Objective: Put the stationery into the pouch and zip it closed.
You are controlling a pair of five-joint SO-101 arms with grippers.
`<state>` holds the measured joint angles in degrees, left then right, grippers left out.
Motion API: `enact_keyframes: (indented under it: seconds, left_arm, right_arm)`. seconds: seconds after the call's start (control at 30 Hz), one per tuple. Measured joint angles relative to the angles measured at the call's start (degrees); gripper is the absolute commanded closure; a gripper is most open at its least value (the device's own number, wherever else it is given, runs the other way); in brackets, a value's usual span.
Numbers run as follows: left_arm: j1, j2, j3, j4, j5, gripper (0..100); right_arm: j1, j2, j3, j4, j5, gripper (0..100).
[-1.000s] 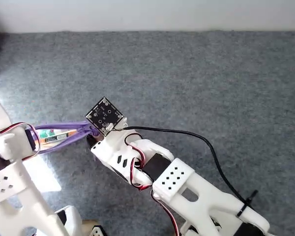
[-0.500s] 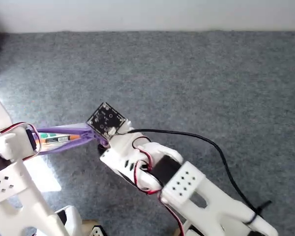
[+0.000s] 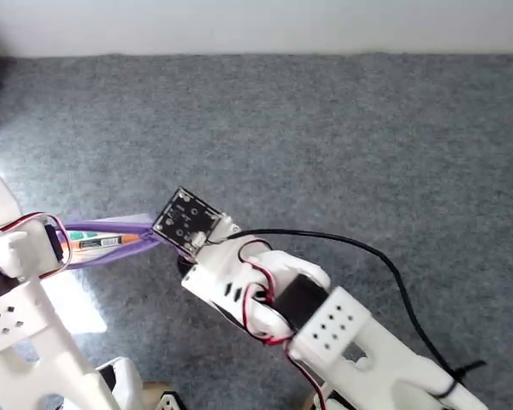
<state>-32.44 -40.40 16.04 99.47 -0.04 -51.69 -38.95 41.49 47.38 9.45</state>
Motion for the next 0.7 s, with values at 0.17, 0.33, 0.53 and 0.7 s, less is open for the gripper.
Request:
enact_keyframes:
  seconds: [0.17, 0.33, 0.53, 0.7]
  left_arm:
    - [0.0, 0.0, 0.0, 0.0, 0.0, 99]
    - [0.0, 0.0, 0.0, 0.0, 0.0, 99]
    - [0.0, 0.0, 0.0, 0.0, 0.0, 99]
    - [0.0, 0.0, 0.0, 0.0, 0.0, 99]
  right_arm:
    - [0.0, 7.8, 0.0, -8.2, 0.1, 96.5]
    - [0.0, 13.2, -0.8, -12.0, 0.1, 84.8]
    - [0.1, 14.2, -0.7, -12.2, 0.1, 89.2]
    - [0.1, 14.2, -0.6, -12.2, 0.1, 89.0]
